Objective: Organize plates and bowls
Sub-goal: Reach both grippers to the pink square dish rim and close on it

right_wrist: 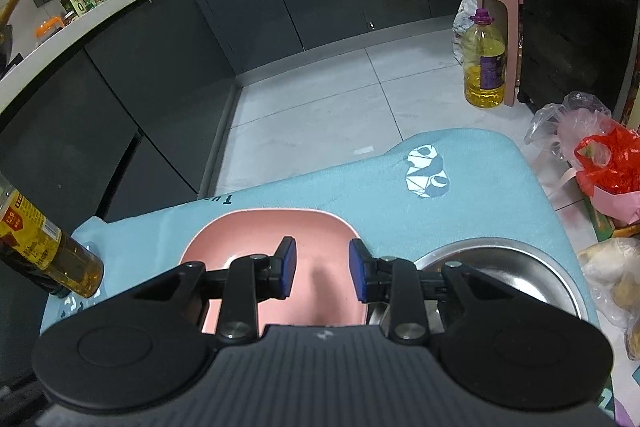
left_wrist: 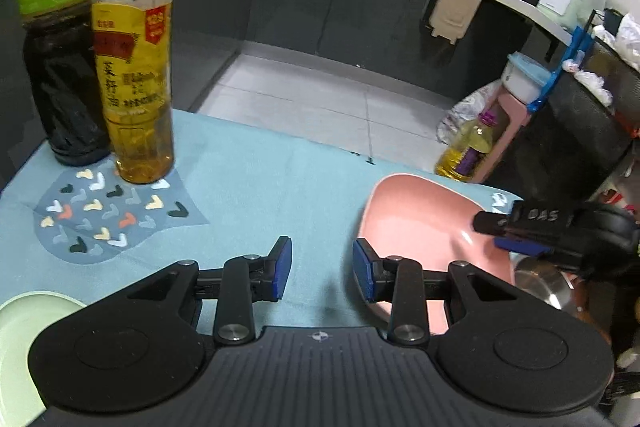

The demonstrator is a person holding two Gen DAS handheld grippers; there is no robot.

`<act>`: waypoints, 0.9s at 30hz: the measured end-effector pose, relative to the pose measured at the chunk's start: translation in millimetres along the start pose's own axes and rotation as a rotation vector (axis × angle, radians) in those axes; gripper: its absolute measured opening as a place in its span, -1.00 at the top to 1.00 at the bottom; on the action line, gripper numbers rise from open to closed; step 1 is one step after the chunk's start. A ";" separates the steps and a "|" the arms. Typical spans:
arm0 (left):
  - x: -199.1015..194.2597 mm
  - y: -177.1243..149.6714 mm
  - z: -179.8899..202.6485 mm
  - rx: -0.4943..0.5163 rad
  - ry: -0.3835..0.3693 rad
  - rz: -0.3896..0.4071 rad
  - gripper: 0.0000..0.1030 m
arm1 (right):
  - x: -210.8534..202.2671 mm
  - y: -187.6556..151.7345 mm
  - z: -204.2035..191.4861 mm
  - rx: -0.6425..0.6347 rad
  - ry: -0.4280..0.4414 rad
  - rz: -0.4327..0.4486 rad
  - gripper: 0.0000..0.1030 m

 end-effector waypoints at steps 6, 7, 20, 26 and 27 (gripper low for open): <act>14.9 -6.1 4.5 -0.018 -0.020 -0.053 0.37 | 0.5 1.8 2.7 0.031 0.032 -0.012 0.53; 19.0 -8.4 5.3 -0.023 -0.019 -0.065 0.37 | 0.6 2.1 3.6 0.037 0.038 -0.014 0.53; 32.6 -20.2 12.4 -0.011 -0.059 -0.124 0.55 | -2.6 3.0 0.1 0.038 0.070 0.001 0.76; 34.4 -23.3 12.1 0.001 -0.032 -0.122 0.50 | -23.1 15.0 9.0 0.020 0.029 0.116 0.26; 34.3 -23.5 12.8 0.003 -0.034 -0.121 0.50 | -19.0 14.8 10.9 0.019 0.011 0.107 0.26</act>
Point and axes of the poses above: each gripper's, at about its wrist camera, not at the fingertips, and x roughly the way its jaws point, z to its right, y to its top, the point moved 7 cm from there along x, roughly the way its jaws point, and after that the axes turned 4 degrees about -y, right-handed, at the moved point
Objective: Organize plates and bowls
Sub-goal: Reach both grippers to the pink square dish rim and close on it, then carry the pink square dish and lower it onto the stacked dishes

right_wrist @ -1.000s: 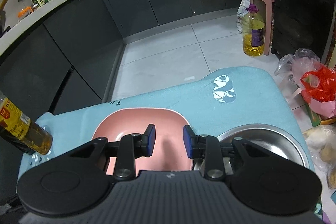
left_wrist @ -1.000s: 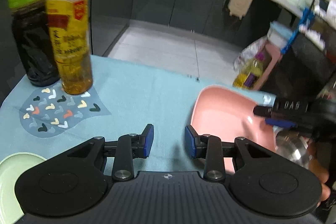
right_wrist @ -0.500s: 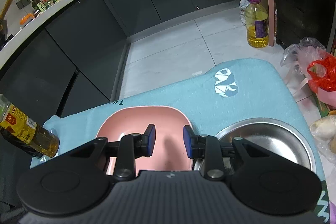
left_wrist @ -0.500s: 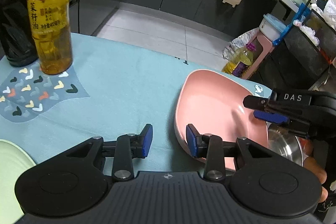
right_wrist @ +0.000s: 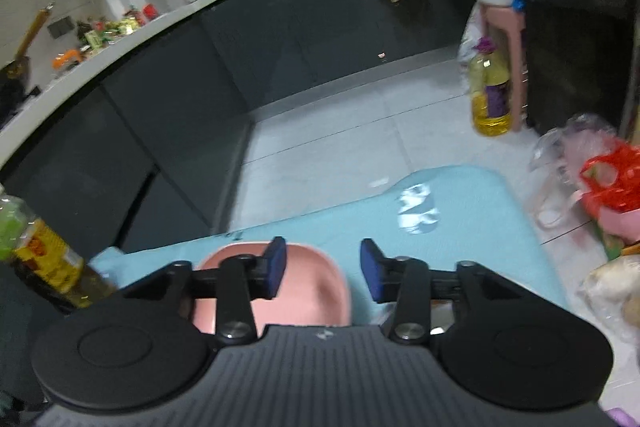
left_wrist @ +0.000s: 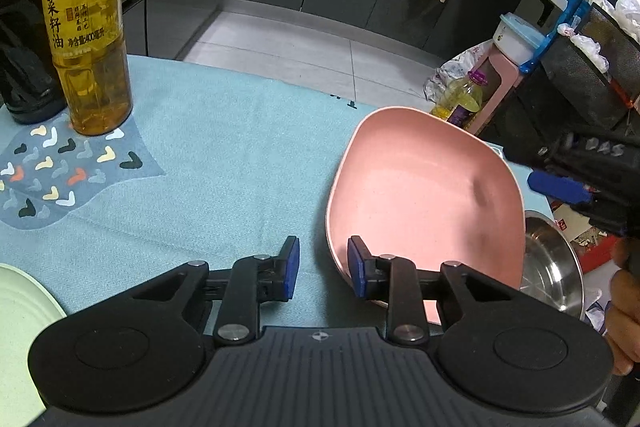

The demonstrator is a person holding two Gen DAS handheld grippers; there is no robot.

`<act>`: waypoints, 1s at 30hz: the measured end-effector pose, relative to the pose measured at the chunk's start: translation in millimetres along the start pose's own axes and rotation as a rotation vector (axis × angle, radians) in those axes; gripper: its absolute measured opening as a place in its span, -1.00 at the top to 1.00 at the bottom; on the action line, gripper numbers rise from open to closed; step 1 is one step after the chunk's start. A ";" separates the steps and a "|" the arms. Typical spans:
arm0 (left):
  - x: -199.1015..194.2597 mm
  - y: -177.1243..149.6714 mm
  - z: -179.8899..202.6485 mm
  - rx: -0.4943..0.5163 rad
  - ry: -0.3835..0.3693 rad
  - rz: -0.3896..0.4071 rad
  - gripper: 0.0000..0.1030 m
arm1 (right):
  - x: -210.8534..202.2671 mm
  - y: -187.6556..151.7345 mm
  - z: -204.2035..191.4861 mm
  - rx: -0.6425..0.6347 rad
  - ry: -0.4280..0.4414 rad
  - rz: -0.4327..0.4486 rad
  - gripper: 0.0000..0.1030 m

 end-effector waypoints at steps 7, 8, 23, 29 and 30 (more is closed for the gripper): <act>1.5 -1.6 3.8 0.024 -0.037 -0.016 0.65 | 31.4 -19.5 -4.7 -0.004 0.052 -0.150 0.84; -0.9 -1.9 4.9 0.040 -0.033 -0.016 0.67 | 31.8 -20.2 -5.2 -0.007 0.043 -0.143 0.87; -120.4 -2.3 -31.9 0.094 -0.005 0.175 0.68 | -40.3 -37.5 -68.4 -0.116 0.165 -0.100 0.86; -173.4 -15.2 -56.8 0.113 0.032 0.243 0.67 | -64.1 -59.9 -100.0 -0.184 0.204 -0.147 0.85; -180.1 -18.2 -63.3 0.099 0.029 0.246 0.67 | -68.2 -63.7 -105.9 -0.196 0.208 -0.151 0.85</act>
Point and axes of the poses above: each gripper's, at about its wrist camera, not at the fingertips, and x roughly the way its jaws point, z to its right, y to its top, the point moved 7 cm from there along x, roughly the way its jaws point, and after that the axes turned 4 degrees about -y, right-handed, at the moved point
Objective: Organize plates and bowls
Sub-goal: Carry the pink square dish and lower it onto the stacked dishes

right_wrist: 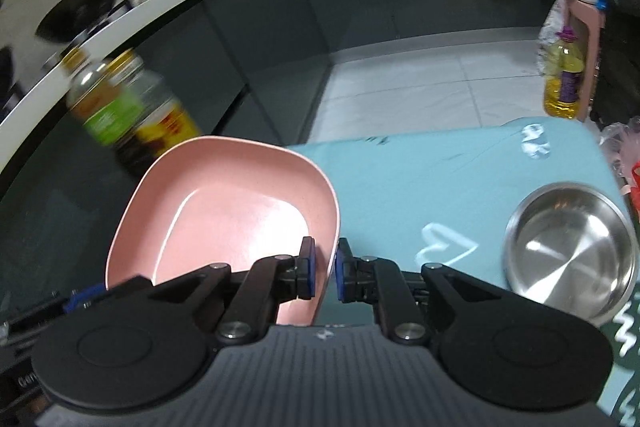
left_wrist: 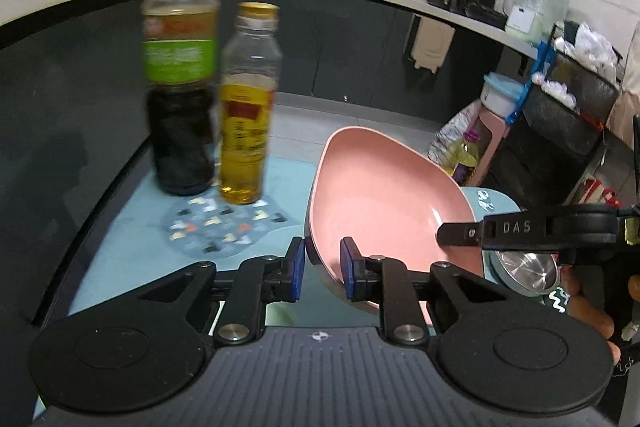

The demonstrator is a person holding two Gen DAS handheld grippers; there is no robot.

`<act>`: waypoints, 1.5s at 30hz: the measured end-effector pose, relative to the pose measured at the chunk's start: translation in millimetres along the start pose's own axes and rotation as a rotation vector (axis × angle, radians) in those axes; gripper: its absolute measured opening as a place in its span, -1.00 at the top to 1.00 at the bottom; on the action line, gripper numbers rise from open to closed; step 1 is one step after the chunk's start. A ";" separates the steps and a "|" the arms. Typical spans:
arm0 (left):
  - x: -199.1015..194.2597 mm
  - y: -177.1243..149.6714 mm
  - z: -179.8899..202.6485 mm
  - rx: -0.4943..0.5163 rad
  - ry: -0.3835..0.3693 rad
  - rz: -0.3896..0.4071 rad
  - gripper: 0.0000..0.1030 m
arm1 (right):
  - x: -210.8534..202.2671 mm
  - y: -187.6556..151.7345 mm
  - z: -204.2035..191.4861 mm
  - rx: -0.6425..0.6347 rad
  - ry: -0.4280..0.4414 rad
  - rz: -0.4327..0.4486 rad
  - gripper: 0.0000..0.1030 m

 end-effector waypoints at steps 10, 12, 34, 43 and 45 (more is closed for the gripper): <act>-33.9 -26.9 -53.5 -0.074 0.001 0.003 0.66 | 4.9 -29.4 -56.8 -0.091 -0.001 -0.071 0.84; -36.6 -31.6 -62.7 -0.079 0.006 0.003 0.66 | 8.8 -34.3 -65.9 -0.108 -0.009 -0.087 0.84; -29.6 -65.0 -118.8 -0.134 0.023 -0.054 0.60 | 54.4 -69.6 -117.7 -0.215 -0.083 -0.222 0.78; -16.2 -72.4 -115.6 -0.094 0.045 -0.078 0.56 | 61.9 -73.8 -113.9 -0.218 -0.104 -0.238 0.78; -12.8 -74.0 -116.3 -0.098 0.043 -0.085 0.56 | 62.5 -74.9 -112.1 -0.216 -0.107 -0.241 0.78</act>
Point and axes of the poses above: each gripper's, at about its wrist camera, not at the fingertips, and x roughly the way its jaws point, z to its right, y to its top, the point moved 7 cm from there along x, roughly the way its jaws point, and after that the axes turned 4 degrees about -y, right-handed, at the moved point
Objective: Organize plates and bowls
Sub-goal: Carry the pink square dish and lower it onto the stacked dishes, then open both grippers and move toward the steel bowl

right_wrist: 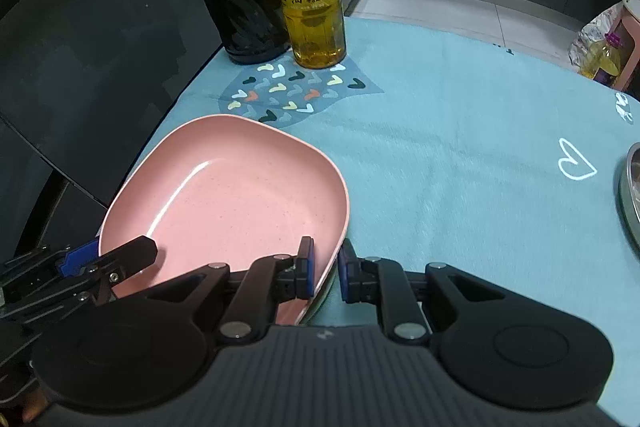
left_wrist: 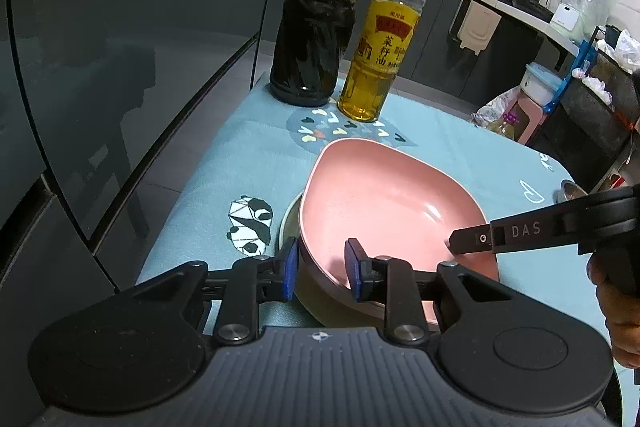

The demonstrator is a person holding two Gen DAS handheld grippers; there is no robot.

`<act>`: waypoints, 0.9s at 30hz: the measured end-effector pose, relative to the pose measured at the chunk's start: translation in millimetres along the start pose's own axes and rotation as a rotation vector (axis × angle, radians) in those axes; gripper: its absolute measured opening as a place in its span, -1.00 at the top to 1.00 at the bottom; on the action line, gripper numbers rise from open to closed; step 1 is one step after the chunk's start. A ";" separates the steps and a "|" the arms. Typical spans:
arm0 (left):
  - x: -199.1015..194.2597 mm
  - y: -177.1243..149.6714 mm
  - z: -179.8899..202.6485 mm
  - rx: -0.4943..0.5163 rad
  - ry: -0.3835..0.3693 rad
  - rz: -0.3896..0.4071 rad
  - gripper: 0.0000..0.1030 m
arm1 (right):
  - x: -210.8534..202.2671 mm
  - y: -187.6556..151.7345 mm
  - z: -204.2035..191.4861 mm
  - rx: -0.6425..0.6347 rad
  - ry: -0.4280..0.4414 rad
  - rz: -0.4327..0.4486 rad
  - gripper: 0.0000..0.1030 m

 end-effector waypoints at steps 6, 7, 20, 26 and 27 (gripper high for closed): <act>6.0 -2.1 -1.4 0.013 0.019 -0.005 0.56 | 3.9 -3.1 1.5 0.005 0.008 -0.013 0.78; 6.1 -2.2 -1.9 0.014 0.021 -0.004 0.56 | 4.5 -3.3 1.2 0.006 0.010 -0.013 0.78; -12.5 7.8 -13.6 0.012 0.038 0.060 0.49 | -4.3 -2.4 5.8 0.028 0.037 0.015 0.76; -22.5 14.3 -1.3 0.035 0.043 0.091 0.48 | -21.3 -1.4 22.9 0.062 0.030 0.058 0.58; -23.8 15.6 2.7 0.044 0.042 0.094 0.48 | -24.6 -1.5 26.8 0.062 0.020 0.070 0.58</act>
Point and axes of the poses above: each gripper's, at about its wrist camera, not at the fingertips, and x roughly the way its jaws point, z to its right, y to its top, the point moved 7 cm from there along x, roughly the way its jaws point, and after that the axes turned 4 degrees about -y, right-handed, at the moved point
